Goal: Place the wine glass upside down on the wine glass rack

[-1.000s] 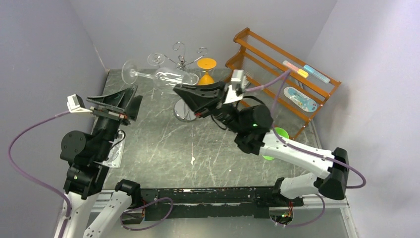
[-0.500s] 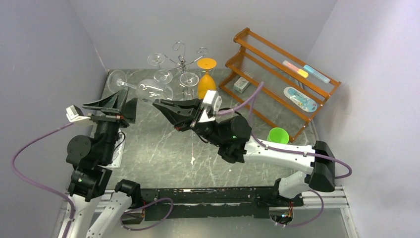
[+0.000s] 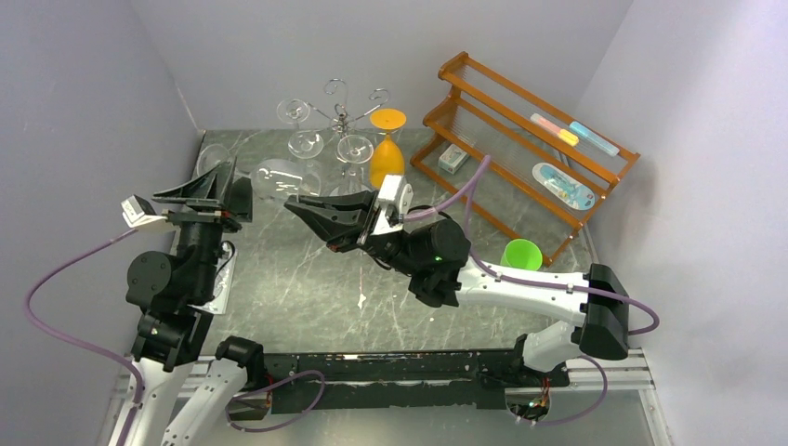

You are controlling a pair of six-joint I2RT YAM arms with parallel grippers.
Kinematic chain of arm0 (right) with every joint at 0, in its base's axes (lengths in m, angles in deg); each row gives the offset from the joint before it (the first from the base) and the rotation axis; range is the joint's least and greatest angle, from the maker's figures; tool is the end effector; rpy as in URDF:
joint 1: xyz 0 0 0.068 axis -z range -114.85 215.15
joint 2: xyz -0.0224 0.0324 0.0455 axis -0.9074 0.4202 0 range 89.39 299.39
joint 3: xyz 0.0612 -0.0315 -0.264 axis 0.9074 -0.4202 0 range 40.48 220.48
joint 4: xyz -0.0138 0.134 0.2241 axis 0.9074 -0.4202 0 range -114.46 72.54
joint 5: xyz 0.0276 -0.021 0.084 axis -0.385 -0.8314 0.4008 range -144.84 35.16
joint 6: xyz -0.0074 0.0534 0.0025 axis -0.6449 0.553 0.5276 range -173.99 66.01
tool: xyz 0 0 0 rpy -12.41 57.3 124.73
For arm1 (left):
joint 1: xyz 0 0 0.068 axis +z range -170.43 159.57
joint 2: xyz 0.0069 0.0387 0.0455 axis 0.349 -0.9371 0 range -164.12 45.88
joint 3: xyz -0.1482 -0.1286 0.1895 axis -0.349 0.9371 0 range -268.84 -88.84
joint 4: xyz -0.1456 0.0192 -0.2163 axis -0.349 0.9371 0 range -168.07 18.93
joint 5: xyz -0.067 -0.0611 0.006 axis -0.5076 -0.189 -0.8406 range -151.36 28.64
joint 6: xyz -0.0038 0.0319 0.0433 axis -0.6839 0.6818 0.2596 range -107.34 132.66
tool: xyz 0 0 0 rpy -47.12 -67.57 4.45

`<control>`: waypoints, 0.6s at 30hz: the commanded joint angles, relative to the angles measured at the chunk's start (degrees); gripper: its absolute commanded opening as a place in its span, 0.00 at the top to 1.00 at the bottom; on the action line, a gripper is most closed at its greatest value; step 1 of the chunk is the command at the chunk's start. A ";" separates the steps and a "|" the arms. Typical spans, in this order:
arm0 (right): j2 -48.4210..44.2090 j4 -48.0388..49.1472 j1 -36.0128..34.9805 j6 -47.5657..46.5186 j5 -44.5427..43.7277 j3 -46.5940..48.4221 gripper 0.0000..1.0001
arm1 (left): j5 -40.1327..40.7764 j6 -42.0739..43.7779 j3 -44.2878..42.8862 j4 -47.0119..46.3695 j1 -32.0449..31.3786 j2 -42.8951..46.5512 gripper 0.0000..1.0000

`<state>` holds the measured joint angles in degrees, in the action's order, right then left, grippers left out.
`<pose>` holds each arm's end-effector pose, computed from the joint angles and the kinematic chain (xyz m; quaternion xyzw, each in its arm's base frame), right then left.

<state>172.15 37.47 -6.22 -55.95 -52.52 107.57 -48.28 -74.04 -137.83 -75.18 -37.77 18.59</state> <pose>0.1019 0.3073 0.4363 -0.2704 0.3327 0.5215 0.7377 0.0918 -0.0203 0.4159 -0.4051 0.4229 -0.5960 0.5494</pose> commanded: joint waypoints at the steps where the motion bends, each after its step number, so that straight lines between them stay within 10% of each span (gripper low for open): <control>1: -0.08 3.12 -0.31 -0.12 2.58 -0.55 1.00 | 1.77 -0.92 0.35 -3.88 0.29 0.41 0.29; 15: -0.63 0.91 -0.34 1.44 2.73 -3.00 1.00 | 0.54 1.02 1.32 -9.70 0.29 -0.57 0.95; 18: -1.81 0.12 -0.34 3.46 0.54 -4.34 0.74 | 0.31 5.65 1.09 -10.83 0.29 -0.66 0.95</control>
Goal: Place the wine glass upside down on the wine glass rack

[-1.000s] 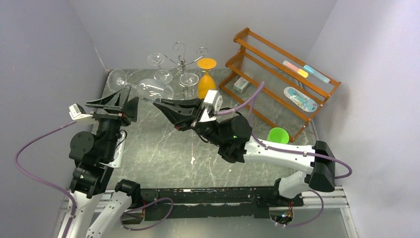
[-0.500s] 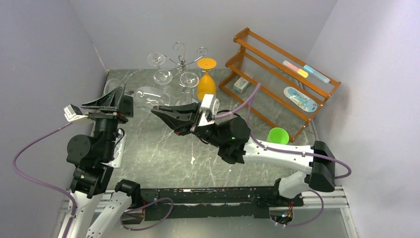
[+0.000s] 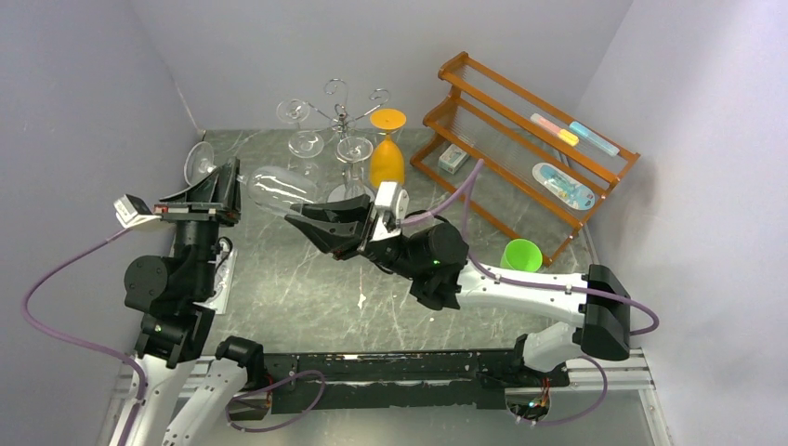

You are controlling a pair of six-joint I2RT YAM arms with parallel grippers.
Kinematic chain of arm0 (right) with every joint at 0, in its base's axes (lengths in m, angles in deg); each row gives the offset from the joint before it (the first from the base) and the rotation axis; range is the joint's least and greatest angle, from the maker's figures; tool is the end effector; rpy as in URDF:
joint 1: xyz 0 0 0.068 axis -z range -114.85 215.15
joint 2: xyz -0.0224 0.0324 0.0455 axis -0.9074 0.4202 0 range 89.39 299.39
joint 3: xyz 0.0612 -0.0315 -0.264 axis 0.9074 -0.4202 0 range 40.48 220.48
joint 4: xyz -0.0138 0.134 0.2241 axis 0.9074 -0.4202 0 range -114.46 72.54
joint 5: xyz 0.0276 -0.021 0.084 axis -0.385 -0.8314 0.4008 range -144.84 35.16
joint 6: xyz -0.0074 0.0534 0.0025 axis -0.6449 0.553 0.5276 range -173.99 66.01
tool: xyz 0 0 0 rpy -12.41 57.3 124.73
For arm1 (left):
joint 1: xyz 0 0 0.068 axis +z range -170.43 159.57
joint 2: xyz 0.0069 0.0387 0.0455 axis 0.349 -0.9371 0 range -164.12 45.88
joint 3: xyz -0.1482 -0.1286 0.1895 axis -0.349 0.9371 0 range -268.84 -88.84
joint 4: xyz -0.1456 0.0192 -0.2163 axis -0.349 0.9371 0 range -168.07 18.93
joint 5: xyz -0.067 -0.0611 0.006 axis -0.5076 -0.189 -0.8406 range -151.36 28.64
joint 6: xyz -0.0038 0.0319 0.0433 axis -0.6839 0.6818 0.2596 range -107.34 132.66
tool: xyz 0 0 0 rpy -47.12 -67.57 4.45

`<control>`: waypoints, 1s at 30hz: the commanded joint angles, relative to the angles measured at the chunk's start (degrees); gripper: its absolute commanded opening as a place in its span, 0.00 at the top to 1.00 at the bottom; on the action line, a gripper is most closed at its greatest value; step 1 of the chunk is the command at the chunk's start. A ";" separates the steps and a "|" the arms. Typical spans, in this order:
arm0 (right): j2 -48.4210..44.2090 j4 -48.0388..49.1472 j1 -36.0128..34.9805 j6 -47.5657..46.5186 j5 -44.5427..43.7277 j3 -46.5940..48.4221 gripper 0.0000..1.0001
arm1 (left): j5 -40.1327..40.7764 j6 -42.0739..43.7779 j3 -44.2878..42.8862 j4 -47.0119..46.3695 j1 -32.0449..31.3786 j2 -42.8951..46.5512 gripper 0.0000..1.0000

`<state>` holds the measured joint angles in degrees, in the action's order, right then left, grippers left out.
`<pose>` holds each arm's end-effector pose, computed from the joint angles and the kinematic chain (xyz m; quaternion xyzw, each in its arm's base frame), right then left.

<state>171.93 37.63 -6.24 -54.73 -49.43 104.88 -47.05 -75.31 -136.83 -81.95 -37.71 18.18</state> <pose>0.1003 0.3089 0.4218 -0.2967 0.3357 0.5340 0.7170 0.0925 -0.0196 0.4219 -0.3972 0.3793 -0.6209 0.5594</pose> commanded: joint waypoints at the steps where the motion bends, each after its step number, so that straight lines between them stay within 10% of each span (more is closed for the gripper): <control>1: -2.12 0.24 -0.32 3.00 -3.79 -2.48 0.63 | -1.12 9.41 -0.03 -5.24 0.23 -0.43 0.95; 4: -5.03 -1.84 -0.18 5.50 -8.78 -4.77 0.33 | -2.11 18.16 -0.99 -6.22 0.23 -0.78 0.95; 13: -16.14 -24.23 0.72 12.63 -19.02 -4.91 0.08 | -15.17 52.93 -5.70 -3.79 0.23 -3.61 0.95; 20: -14.80 -47.26 1.31 23.44 -16.16 10.76 0.04 | -41.01 75.37 -7.11 -3.17 0.23 -6.86 0.95; 30: -10.75 -57.74 1.81 34.17 -13.12 20.26 0.21 | -56.92 88.38 -8.21 -0.30 0.23 -8.64 0.95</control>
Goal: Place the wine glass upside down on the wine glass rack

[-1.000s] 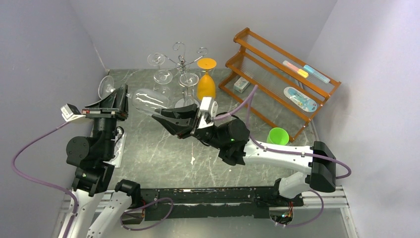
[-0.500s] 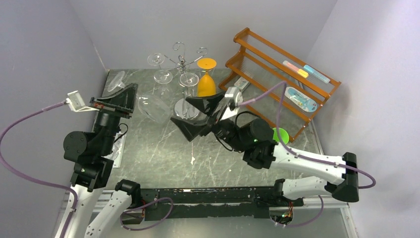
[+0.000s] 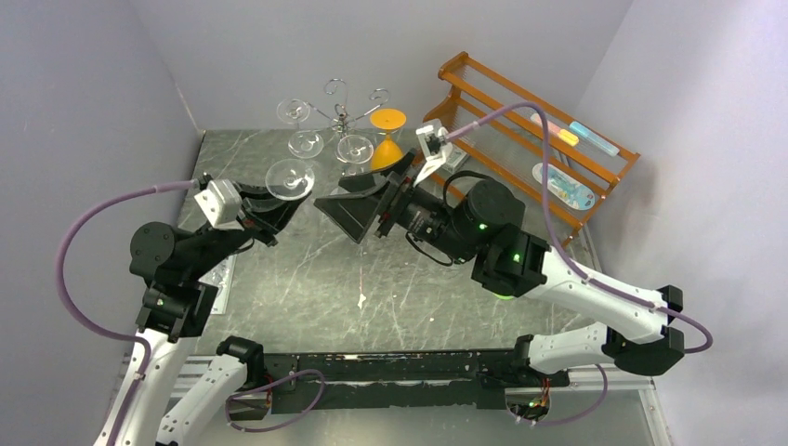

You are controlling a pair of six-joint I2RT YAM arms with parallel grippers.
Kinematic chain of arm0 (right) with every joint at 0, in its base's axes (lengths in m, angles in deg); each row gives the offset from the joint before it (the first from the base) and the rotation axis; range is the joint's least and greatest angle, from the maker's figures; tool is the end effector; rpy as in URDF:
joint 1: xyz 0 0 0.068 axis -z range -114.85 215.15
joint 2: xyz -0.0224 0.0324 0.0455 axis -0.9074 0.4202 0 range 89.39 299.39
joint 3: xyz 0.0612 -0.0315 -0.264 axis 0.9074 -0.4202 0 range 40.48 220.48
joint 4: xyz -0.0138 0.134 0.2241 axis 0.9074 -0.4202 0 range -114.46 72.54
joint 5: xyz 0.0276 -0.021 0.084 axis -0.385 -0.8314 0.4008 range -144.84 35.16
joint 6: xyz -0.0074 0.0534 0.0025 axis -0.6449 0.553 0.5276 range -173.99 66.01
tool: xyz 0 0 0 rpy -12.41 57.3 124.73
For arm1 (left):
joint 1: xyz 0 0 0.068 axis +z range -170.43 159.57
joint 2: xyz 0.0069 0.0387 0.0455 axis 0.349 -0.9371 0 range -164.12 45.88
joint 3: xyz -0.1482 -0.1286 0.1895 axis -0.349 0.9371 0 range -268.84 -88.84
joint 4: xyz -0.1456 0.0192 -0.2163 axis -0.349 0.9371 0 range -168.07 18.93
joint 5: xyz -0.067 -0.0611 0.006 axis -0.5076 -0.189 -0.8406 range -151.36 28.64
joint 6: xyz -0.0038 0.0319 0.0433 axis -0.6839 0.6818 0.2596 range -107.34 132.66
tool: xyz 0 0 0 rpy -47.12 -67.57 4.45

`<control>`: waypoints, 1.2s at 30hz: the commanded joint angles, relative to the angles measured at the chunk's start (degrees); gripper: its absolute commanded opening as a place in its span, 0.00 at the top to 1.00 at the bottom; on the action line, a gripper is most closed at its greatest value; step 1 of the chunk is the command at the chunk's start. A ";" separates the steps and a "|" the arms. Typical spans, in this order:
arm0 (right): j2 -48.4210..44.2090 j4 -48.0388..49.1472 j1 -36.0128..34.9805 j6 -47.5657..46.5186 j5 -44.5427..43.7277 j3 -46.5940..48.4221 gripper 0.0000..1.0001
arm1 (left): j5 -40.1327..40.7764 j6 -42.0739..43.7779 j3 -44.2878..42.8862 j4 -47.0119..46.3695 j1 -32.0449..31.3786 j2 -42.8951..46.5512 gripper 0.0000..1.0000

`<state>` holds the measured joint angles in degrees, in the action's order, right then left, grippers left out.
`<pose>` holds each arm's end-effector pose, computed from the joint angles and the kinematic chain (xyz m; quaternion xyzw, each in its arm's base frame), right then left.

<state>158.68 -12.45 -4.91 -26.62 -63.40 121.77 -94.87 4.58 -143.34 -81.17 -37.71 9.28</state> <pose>0.0929 0.2411 0.5020 -0.1600 0.5742 0.5731 0.5623 0.1082 -0.0543 0.4404 0.2804 0.5215 -0.3326 0.7340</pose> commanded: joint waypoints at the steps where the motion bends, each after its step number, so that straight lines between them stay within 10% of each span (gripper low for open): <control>1: 3.13 -8.03 0.52 6.86 1.01 3.95 0.23 | -9.87 10.38 -2.00 -0.17 0.23 0.11 0.95; 15: 6.74 1.22 11.49 26.77 18.18 -1.31 0.79 | -15.40 16.34 -2.62 7.59 0.23 0.18 0.95; 21: 7.41 2.74 13.21 30.06 26.74 -2.48 0.86 | -13.77 16.76 -2.03 9.57 0.23 1.88 0.95; 29: 8.77 3.30 13.37 31.57 33.59 -2.28 0.65 | -13.42 17.12 -2.08 10.95 0.23 1.77 0.95; 36: 9.80 7.52 13.46 34.19 37.11 -2.67 1.00 | -13.92 14.85 -1.20 10.10 0.23 2.43 0.90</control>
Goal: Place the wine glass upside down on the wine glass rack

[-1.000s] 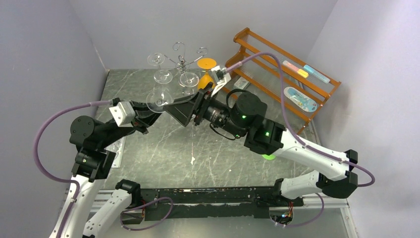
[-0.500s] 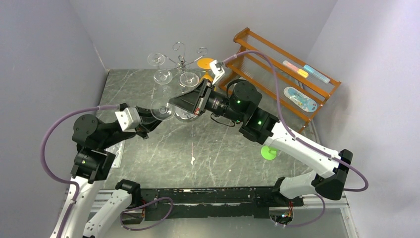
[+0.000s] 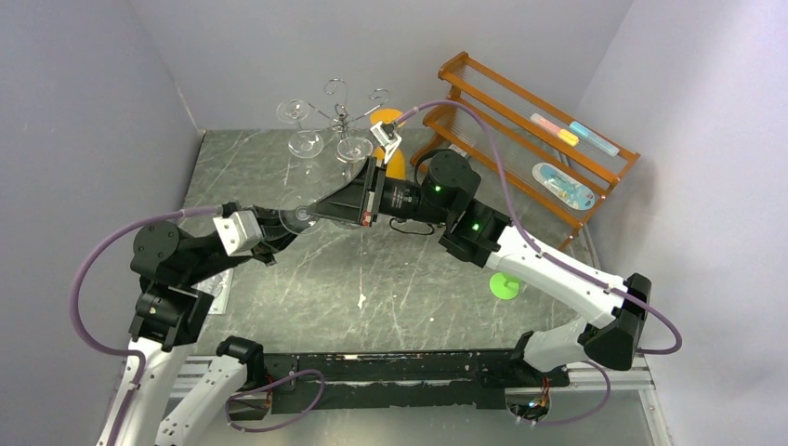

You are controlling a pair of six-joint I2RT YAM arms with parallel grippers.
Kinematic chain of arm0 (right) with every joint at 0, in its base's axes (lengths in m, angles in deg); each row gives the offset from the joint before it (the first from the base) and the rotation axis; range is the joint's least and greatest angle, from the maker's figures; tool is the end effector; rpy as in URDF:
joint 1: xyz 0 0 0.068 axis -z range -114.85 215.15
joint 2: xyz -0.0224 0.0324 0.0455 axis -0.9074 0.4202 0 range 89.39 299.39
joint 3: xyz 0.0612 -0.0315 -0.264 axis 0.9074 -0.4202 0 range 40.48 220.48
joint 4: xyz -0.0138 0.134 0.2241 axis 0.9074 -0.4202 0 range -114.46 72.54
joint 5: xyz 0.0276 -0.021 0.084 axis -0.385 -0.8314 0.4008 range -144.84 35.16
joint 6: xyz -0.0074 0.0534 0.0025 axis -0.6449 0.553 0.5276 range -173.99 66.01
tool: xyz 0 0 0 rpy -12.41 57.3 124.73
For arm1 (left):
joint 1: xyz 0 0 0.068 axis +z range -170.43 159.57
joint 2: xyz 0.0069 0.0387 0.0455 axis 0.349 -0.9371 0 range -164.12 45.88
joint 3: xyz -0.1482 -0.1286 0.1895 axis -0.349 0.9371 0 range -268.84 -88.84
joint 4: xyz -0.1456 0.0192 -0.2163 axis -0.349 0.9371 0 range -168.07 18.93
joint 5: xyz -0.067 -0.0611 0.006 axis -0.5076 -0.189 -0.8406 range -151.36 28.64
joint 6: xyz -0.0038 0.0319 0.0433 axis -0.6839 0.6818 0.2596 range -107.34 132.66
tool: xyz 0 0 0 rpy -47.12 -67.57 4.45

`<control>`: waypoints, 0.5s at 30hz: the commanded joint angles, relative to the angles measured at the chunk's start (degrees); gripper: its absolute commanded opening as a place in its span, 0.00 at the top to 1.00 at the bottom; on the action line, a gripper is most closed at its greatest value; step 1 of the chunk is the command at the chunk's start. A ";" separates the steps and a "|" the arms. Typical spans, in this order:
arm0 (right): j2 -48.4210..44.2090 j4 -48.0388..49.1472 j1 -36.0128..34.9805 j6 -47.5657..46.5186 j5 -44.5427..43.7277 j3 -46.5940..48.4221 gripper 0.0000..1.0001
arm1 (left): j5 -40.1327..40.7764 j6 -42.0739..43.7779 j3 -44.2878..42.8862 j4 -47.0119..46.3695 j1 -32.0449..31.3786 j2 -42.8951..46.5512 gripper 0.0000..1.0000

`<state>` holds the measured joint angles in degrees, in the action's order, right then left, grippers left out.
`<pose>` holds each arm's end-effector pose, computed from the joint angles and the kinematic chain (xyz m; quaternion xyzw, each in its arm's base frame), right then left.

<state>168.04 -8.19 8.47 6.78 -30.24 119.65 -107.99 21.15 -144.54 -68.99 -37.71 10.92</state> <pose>0.1618 0.2734 0.4526 -0.1404 0.6348 0.7100 0.2707 0.0953 -0.0568 0.4275 0.4285 0.4970 -0.3039 0.6907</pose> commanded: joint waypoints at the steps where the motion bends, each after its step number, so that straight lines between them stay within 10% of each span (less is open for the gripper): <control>1: 0.26 2.69 0.11 0.50 3.36 -0.38 1.00 | -0.64 -2.25 0.18 -1.94 0.23 1.16 0.87; 8: -0.22 3.93 1.04 1.59 1.82 -1.64 1.00 | 0.69 -8.08 3.36 3.54 0.23 6.70 0.14; 15: 0.32 3.08 0.96 -3.21 -1.03 -1.98 1.00 | 6.26 -23.48 5.99 6.27 0.23 15.09 0.04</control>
<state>168.30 -7.57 9.19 6.93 -29.48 117.86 -105.52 9.59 -139.86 -64.51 -37.71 22.37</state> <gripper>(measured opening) 0.038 0.954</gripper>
